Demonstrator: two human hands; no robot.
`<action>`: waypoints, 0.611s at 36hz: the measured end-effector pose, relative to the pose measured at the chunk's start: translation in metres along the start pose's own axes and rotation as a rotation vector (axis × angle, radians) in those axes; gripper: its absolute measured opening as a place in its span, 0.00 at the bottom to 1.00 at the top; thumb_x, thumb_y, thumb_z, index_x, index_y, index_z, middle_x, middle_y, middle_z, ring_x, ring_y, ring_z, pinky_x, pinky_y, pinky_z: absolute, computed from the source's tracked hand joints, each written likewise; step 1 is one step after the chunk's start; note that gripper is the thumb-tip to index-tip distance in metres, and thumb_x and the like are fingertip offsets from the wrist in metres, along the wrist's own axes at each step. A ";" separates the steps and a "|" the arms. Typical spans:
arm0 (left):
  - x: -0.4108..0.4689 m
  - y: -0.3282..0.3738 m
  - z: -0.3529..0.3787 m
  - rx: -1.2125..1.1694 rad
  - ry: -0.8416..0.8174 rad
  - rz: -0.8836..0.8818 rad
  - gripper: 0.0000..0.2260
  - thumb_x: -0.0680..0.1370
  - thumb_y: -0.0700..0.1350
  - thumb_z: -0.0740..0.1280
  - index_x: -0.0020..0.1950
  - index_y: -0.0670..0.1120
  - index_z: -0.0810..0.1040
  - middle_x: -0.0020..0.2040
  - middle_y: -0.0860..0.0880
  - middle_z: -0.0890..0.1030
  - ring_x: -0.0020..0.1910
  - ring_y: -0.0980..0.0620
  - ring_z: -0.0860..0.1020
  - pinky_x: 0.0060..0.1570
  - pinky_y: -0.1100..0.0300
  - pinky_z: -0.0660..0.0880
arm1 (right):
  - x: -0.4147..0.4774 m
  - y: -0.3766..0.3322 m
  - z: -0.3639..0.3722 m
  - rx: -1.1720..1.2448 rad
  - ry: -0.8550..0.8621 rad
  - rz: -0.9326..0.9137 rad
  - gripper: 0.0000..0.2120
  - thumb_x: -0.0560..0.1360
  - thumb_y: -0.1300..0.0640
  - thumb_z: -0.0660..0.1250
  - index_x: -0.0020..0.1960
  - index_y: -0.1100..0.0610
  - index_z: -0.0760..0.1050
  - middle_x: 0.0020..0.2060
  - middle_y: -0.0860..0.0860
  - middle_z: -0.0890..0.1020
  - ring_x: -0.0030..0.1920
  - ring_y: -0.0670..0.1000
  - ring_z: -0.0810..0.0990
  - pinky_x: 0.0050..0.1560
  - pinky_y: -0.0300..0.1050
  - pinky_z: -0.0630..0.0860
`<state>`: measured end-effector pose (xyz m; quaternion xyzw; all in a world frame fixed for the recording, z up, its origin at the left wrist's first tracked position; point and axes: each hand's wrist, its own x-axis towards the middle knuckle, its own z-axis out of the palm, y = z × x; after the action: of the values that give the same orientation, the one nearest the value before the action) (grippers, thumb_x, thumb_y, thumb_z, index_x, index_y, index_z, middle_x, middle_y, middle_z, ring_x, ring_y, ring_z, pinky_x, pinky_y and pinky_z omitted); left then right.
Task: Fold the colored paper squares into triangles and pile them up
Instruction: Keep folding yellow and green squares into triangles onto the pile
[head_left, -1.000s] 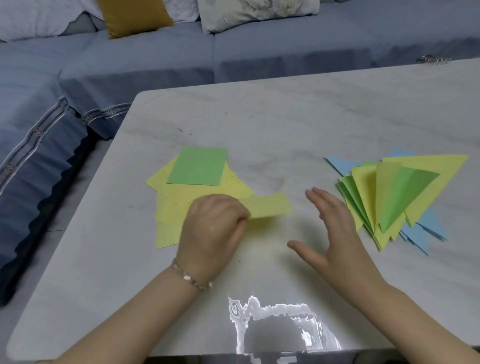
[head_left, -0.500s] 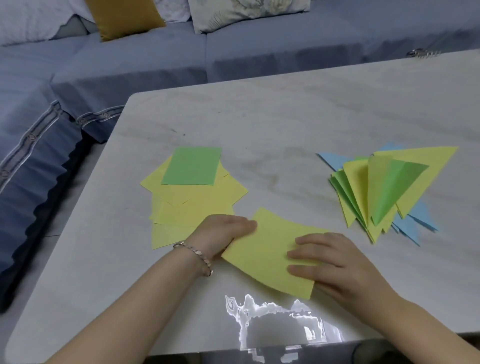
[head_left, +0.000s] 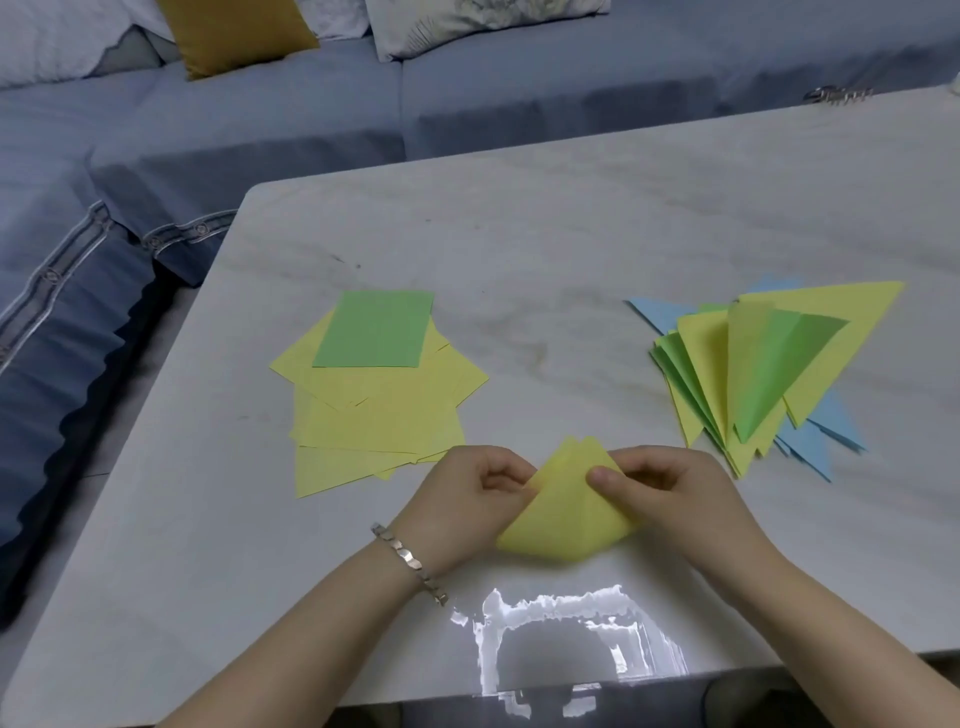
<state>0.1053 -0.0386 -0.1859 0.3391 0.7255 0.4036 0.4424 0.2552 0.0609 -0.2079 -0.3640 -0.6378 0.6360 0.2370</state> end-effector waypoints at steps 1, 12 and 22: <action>0.000 0.001 0.001 0.028 0.015 -0.002 0.10 0.73 0.36 0.67 0.35 0.49 0.78 0.31 0.49 0.78 0.30 0.56 0.73 0.32 0.69 0.69 | 0.000 0.001 0.001 0.008 0.018 -0.004 0.05 0.68 0.66 0.72 0.34 0.59 0.81 0.32 0.47 0.83 0.32 0.41 0.79 0.36 0.30 0.73; 0.004 0.006 0.004 0.308 0.183 0.112 0.12 0.70 0.42 0.70 0.29 0.53 0.73 0.25 0.57 0.73 0.24 0.61 0.69 0.31 0.66 0.68 | -0.004 -0.006 0.005 -0.053 0.006 -0.081 0.07 0.62 0.65 0.76 0.30 0.57 0.80 0.34 0.49 0.82 0.35 0.40 0.78 0.38 0.28 0.71; -0.009 0.016 0.010 0.008 0.130 0.164 0.10 0.75 0.44 0.67 0.34 0.54 0.79 0.32 0.53 0.79 0.33 0.60 0.74 0.36 0.69 0.69 | -0.005 -0.014 0.005 -0.075 0.020 -0.049 0.06 0.64 0.62 0.75 0.32 0.54 0.82 0.26 0.46 0.80 0.29 0.41 0.73 0.32 0.31 0.68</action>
<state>0.1199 -0.0360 -0.1712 0.3722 0.7241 0.4566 0.3587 0.2520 0.0550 -0.1943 -0.3632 -0.6675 0.6019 0.2453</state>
